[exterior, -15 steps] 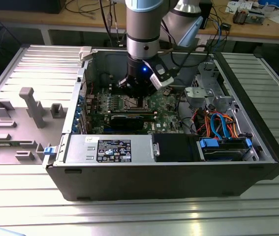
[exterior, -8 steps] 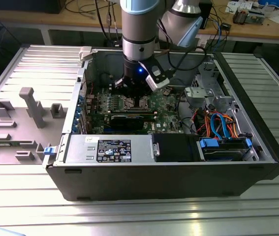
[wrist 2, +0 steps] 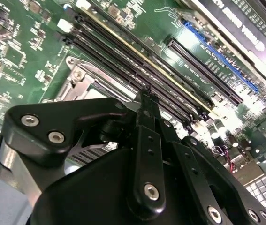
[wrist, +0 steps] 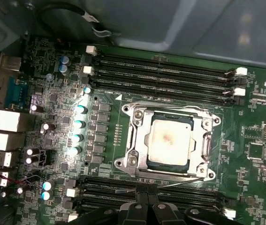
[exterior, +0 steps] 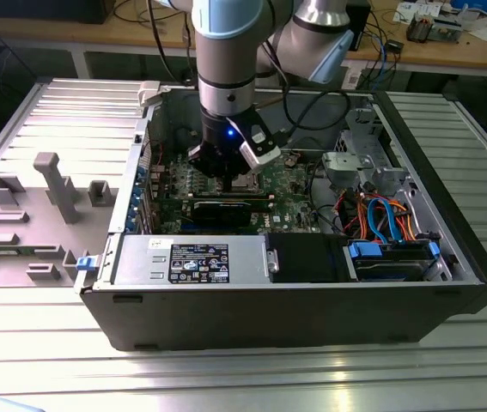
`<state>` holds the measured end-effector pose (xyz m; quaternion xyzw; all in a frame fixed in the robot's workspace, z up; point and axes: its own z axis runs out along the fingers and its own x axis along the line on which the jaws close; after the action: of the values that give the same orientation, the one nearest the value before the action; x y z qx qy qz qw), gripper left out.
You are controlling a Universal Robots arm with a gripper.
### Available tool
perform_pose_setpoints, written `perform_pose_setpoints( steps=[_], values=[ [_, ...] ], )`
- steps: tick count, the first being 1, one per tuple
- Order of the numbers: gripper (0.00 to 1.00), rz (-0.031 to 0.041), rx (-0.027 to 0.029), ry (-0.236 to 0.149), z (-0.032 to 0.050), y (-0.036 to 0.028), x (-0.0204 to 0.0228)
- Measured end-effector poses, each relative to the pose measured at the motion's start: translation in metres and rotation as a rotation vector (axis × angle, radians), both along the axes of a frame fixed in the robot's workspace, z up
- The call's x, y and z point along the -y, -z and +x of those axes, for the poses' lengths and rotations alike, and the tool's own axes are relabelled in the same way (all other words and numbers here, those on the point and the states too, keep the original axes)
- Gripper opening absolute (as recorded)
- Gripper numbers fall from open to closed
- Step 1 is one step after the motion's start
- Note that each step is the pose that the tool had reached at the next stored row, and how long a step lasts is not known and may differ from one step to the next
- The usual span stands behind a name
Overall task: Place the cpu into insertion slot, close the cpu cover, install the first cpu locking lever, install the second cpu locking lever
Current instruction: 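Install the second cpu locking lever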
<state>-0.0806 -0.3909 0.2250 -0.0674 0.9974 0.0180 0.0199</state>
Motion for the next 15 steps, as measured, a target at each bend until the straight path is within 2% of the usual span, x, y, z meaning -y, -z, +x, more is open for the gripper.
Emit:
perform_pose_setpoints(
  steps=[5,10,15],
  values=[
    [0.11,0.0009,-0.0002,0.0,-0.008,0.0071,0.0003],
    [0.11,0.002,-0.0002,-0.003,-0.0152,0.0109,0.0002],
    [0.11,0.0025,-0.0001,-0.006,-0.021,0.0121,0.0002]
  ],
)
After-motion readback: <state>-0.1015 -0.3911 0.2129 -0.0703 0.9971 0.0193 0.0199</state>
